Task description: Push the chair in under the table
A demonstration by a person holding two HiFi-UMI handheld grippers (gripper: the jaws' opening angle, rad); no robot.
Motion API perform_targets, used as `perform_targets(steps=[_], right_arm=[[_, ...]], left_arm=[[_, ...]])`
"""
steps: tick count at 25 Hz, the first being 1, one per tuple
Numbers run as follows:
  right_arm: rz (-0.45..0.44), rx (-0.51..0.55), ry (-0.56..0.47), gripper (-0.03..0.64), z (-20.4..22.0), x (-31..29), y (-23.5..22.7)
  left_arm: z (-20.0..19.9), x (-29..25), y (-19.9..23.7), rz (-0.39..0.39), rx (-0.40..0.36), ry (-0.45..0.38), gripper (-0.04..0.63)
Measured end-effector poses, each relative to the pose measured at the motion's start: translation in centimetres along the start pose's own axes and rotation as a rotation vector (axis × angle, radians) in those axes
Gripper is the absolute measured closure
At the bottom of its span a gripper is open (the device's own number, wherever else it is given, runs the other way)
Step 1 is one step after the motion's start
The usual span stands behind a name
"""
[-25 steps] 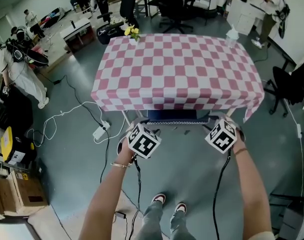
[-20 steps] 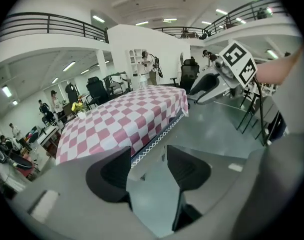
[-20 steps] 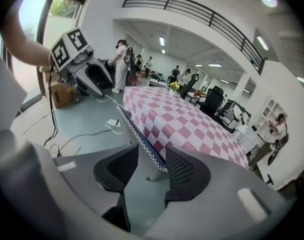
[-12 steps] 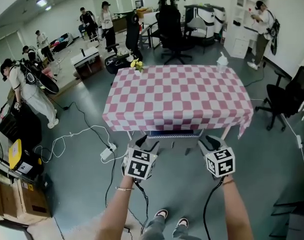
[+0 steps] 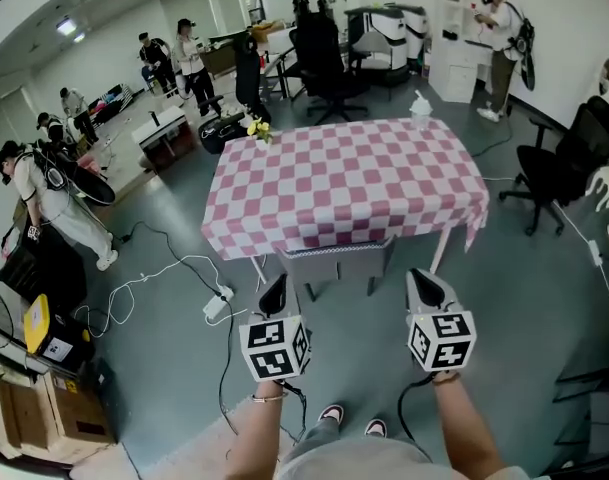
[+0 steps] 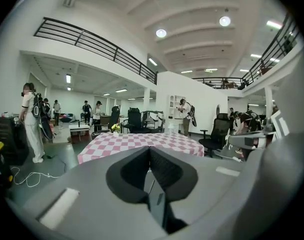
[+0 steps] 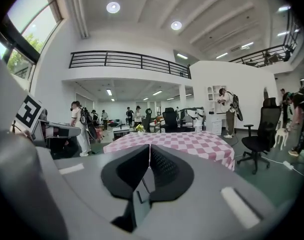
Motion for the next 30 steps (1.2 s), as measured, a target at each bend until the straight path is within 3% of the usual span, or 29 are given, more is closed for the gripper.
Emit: perform_targets(steps=[6,10,30], right_arm=[[0.061,-0.02,-0.007,0.606,1.2,2.1,0.6],[0.063,-0.001,-0.001,0.607,1.0,2.5,1.1],[0.074,0.011,-0.01,0.607,0.6,2.7,2.1]], left_arm=[[1.7,2.7,1.0,-0.014,0.018,-0.004,0.594],[1.9,3.2,1.7,-0.028,0.05,-0.01,0.594],[2.4,2.7,2.8,-0.038,0.048,0.014,0.594]])
Point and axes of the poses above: the fingertips, and each gripper's own axes: x backward along the fingers, y to its left, z out of its underside, the point moved 6 cm from there along x, backward along the fingers, and after that the axes turned 9 degrees about -z, right-handed, at the moved point
